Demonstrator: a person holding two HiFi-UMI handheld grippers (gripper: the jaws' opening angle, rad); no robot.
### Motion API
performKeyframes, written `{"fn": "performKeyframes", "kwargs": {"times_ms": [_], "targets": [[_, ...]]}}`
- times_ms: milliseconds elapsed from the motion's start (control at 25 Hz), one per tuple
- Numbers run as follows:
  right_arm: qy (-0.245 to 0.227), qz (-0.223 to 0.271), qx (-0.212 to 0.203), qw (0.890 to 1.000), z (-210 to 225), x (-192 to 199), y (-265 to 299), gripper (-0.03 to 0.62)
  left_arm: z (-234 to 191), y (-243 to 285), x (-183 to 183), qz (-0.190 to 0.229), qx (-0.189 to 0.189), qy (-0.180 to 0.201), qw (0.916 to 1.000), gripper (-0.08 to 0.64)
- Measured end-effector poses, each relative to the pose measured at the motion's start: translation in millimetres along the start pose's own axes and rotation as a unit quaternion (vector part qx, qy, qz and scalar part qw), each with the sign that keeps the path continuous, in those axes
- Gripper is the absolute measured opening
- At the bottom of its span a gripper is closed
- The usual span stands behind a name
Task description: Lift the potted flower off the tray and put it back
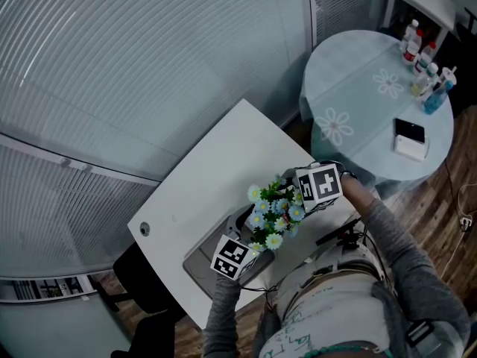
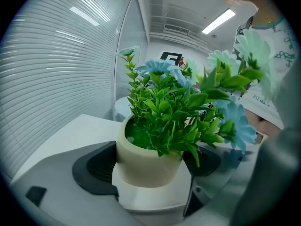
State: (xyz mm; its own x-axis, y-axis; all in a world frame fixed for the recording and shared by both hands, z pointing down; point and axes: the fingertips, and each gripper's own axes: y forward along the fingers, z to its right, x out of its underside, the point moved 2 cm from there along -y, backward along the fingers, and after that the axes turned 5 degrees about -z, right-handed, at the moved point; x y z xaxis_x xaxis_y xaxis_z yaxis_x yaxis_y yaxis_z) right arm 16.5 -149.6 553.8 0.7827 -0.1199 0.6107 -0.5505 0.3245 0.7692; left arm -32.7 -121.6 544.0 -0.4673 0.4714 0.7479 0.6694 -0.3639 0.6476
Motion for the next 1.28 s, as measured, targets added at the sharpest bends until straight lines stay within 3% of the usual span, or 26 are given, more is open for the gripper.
{"fn": "performKeyframes", "kwargs": {"times_ms": [1280], "targets": [[0.017,-0.058,-0.013,0.998,11,45,42,0.373,-6,48,40,-0.017,0.019,-0.020,0.9995,0.442]]}}
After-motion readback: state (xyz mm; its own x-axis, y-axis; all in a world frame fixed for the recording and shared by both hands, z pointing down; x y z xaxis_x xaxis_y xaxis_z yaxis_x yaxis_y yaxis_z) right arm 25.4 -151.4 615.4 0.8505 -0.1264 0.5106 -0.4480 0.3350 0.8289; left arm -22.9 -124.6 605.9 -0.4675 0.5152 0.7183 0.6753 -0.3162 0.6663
